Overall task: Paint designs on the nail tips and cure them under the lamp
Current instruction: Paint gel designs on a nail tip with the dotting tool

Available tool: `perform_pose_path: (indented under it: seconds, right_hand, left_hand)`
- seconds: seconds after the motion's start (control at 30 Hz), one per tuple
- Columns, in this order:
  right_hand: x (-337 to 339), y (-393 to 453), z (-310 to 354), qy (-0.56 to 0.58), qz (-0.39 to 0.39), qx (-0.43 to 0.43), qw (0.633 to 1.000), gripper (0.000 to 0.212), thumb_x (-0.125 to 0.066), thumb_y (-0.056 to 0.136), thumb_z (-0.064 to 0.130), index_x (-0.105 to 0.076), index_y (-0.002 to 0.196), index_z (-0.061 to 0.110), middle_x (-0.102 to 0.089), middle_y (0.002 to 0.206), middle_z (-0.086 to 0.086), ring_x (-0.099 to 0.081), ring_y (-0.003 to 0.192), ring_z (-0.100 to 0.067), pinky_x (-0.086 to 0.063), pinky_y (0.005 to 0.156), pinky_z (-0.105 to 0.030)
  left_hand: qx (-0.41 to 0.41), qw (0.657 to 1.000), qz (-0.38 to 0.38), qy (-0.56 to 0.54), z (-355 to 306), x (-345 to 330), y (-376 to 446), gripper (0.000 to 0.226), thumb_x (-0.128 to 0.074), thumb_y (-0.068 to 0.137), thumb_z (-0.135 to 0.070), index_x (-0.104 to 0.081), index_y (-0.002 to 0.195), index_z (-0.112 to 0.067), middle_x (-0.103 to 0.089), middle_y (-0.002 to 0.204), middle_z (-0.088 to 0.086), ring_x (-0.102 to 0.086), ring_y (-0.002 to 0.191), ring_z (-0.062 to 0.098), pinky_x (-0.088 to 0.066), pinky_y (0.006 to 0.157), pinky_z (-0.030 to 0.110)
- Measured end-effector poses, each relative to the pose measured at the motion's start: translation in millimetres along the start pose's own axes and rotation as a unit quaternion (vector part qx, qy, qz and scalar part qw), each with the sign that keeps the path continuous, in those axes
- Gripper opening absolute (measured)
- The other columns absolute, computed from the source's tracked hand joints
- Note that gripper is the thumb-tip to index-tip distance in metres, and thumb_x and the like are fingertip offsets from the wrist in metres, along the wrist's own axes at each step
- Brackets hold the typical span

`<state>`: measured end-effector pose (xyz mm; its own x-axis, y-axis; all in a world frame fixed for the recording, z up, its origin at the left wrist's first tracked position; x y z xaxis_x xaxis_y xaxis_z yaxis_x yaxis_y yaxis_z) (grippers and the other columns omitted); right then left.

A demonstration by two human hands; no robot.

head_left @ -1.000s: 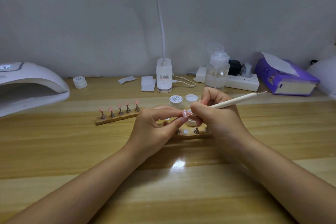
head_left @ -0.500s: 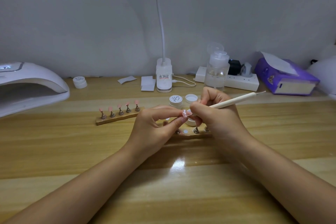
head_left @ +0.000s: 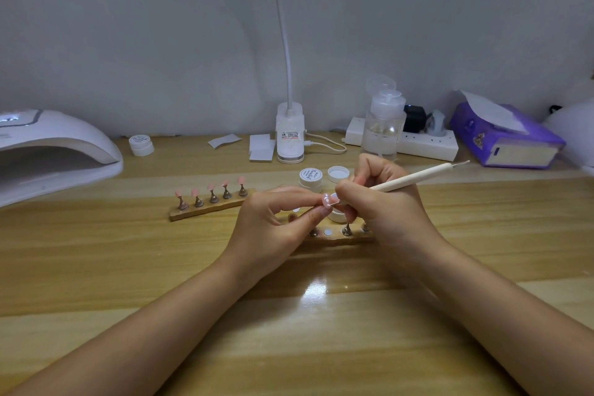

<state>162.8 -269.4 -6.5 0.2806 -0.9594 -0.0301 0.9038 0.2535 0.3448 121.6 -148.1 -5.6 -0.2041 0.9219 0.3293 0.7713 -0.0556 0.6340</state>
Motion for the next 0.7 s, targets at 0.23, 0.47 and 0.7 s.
perform_pose_path:
  seconds: [0.23,0.47,0.7]
  right_hand:
    - [0.4,0.9,-1.3,0.011,-0.005,-0.004,1.000,0.035,-0.056,0.074,-0.008,-0.043,0.052,0.017,-0.049,0.044,-0.001,-0.046,0.040,-0.009,-0.040,0.042,-0.020]
    - [-0.2,0.0,0.5,0.003,-0.003,0.001,1.000,0.033,-0.056,0.072,-0.006,-0.041,0.052,0.015,-0.048,0.042,0.001,-0.045,0.039,-0.007,-0.038,0.039,-0.017]
    - [-0.3,1.6,-1.4,0.005,-0.001,-0.002,1.000,0.042,-0.056,0.074,-0.008,-0.044,0.047,0.022,-0.048,0.043,0.000,-0.045,0.040,-0.009,-0.040,0.042,-0.019]
  left_hand:
    - [0.006,1.000,0.000,-0.010,0.8,-0.5,-0.1,0.021,-0.066,0.075,-0.016,-0.069,0.095,-0.014,-0.071,0.082,0.000,-0.067,0.068,0.015,-0.054,0.065,0.025]
    - [0.002,1.000,0.001,-0.013,-0.2,-1.0,0.0,0.024,-0.065,0.074,-0.016,-0.068,0.097,-0.011,-0.069,0.081,-0.004,-0.066,0.070,0.010,-0.049,0.066,0.014]
    - [-0.001,1.000,0.001,-0.014,-1.3,-1.0,0.0,0.023,-0.065,0.075,-0.015,-0.068,0.097,-0.012,-0.069,0.082,-0.004,-0.066,0.067,0.013,-0.049,0.064,0.012]
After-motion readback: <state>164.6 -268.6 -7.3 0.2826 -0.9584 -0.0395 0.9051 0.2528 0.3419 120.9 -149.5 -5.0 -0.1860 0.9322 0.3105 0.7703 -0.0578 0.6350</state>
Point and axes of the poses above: each hand's wrist, its own y-axis towards the middle knuckle, its own x-axis out of the back of the hand, z = x × y, the point moved 7 cm from there along y, towards the middle knuckle
